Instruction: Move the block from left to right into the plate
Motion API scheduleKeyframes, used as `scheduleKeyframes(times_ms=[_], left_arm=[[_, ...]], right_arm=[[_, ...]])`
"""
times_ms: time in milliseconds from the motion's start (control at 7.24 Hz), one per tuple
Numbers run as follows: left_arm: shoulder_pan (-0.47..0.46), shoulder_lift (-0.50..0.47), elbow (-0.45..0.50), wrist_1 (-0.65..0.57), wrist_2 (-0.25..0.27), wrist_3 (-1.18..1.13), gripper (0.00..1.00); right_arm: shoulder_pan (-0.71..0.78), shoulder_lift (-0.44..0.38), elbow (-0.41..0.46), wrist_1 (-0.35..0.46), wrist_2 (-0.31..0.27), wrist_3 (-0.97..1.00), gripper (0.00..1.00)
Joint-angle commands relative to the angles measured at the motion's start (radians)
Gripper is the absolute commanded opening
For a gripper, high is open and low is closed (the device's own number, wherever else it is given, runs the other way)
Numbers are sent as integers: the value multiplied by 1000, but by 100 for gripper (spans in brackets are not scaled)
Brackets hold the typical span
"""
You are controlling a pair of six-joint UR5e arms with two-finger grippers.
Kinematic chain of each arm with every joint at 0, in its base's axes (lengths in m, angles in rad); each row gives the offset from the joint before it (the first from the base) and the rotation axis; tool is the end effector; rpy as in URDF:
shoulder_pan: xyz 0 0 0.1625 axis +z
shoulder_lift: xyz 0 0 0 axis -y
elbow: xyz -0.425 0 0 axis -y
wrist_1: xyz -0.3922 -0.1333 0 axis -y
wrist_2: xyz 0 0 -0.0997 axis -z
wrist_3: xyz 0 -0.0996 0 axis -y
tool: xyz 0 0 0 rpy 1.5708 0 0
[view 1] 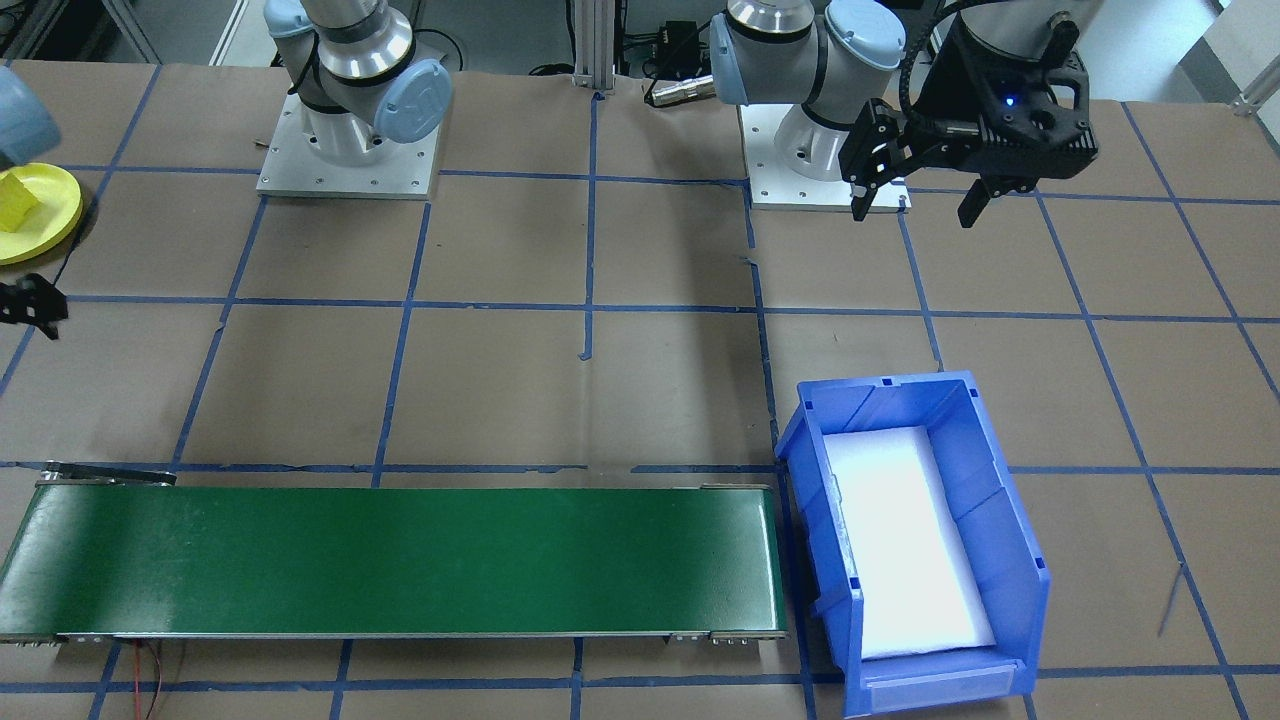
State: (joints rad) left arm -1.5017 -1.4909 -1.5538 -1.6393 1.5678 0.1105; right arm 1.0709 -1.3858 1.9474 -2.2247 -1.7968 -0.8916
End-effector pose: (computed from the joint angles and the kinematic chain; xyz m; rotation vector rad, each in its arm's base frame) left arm -0.1016 -0.4671 0.5274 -0.0651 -3.1402 0.0448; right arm -0.1511 -0.5081 0.2839 0.5508 -2.8547 -0.1084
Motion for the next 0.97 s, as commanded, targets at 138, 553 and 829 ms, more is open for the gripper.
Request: scheduleKeyframes(times_ms=[138,553,829], left_arm=[[0,1,4,-7,6,-2,100],[0,3,6,-11,9,-2,100],[0,6,4,-14,9,-2,100]], right_arm=[[476,-4,-175,292,134,600,100],[587,-97,-281,446,218,692,100],[593,-127,-283,473,250,686,100]])
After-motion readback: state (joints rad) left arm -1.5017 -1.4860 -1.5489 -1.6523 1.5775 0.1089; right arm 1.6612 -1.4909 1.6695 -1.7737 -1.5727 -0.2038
